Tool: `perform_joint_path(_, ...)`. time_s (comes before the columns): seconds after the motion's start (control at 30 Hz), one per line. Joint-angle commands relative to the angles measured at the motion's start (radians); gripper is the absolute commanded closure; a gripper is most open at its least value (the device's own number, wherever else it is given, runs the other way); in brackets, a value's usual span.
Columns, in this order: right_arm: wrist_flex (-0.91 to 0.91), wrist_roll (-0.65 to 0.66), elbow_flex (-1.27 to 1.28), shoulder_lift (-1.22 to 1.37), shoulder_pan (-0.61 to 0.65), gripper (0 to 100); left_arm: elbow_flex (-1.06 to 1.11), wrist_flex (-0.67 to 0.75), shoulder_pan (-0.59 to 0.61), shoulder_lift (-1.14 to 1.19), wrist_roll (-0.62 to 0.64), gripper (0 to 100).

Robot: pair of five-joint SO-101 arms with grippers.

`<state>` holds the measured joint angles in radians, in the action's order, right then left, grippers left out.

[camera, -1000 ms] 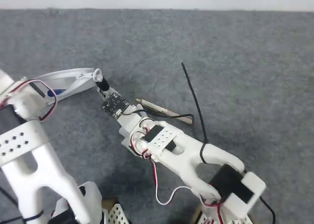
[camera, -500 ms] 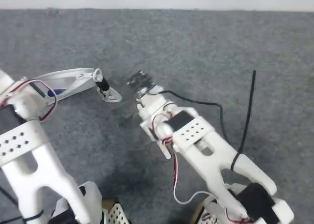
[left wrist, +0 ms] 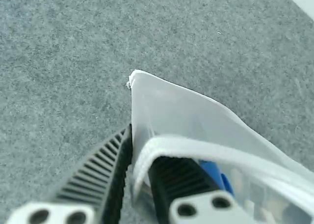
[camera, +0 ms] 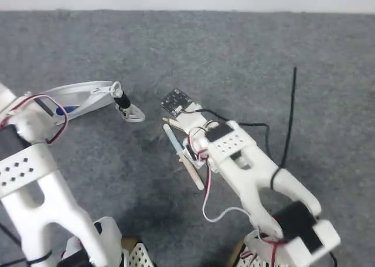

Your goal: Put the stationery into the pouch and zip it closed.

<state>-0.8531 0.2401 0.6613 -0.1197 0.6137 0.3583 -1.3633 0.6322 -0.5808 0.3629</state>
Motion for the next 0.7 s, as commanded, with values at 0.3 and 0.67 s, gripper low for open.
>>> perform_joint_path(0.3, -0.22, 0.008, -0.319, 0.226, -0.015, 93.5, -0.013, 0.038, 0.005, 0.002, 0.012, 99)
perform_joint_path(0.67, -0.22, 0.008, -0.339, 0.309, -0.013, 87.9, -0.013, 0.038, 0.003, 0.002, -0.006, 99)
